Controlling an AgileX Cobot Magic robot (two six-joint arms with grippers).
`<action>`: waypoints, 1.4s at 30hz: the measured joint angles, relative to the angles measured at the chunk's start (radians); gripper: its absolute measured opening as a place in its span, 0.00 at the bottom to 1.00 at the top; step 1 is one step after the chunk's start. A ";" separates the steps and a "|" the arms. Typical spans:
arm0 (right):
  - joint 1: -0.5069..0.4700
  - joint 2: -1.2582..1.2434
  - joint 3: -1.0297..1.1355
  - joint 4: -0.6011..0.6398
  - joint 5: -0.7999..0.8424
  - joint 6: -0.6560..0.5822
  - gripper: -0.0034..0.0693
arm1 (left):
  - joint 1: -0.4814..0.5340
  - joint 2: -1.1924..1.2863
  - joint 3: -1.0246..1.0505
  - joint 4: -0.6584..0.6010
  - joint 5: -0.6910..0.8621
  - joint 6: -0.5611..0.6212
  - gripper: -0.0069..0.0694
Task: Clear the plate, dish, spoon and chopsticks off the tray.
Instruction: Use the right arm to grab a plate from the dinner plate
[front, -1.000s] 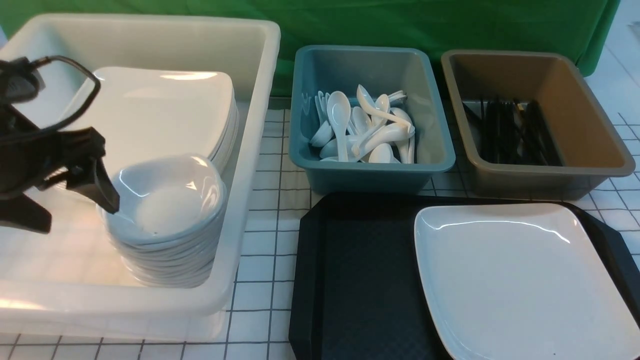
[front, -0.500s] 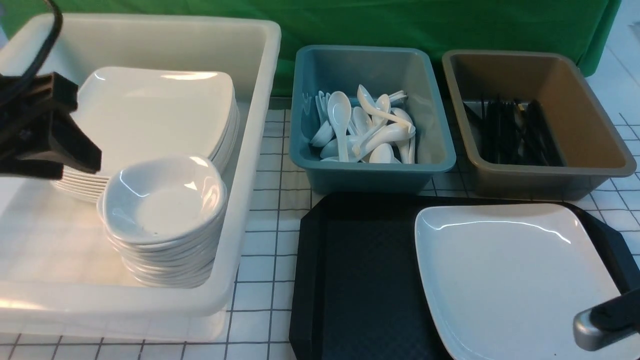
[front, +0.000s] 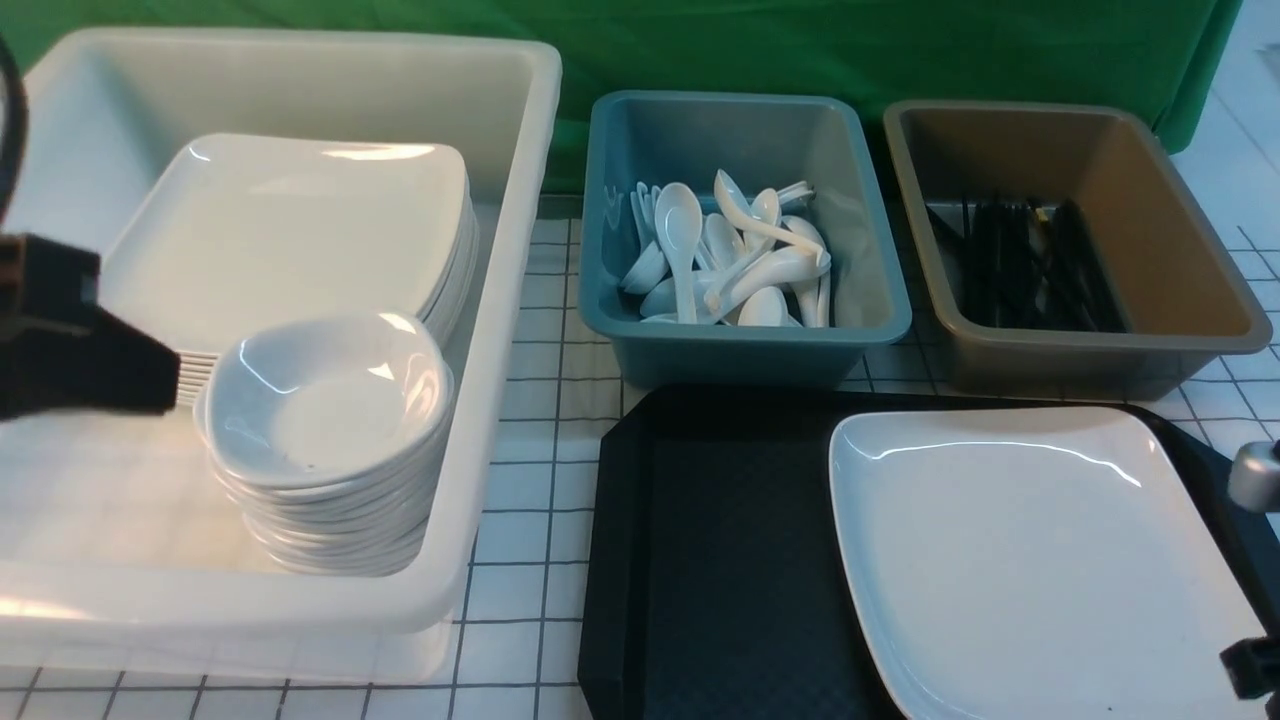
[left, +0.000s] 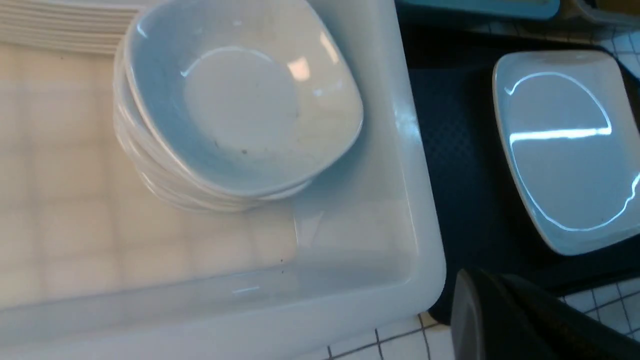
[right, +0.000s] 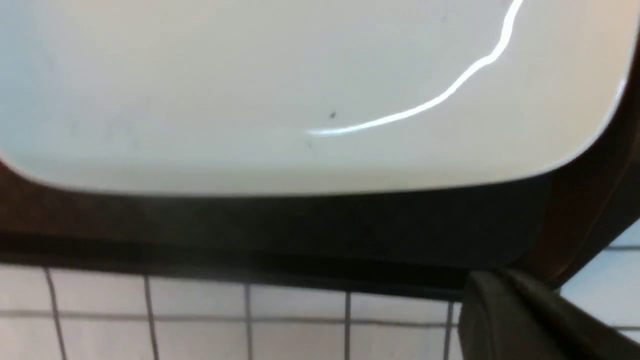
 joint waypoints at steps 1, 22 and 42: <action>-0.042 0.000 -0.001 0.011 -0.011 -0.005 0.10 | 0.000 -0.001 0.014 0.000 0.000 0.004 0.09; -0.179 0.182 -0.002 0.187 -0.056 -0.010 0.78 | 0.000 -0.001 0.063 -0.008 -0.001 0.024 0.13; -0.090 0.309 -0.002 0.355 -0.196 -0.074 0.79 | 0.000 -0.001 0.063 -0.009 -0.001 0.061 0.16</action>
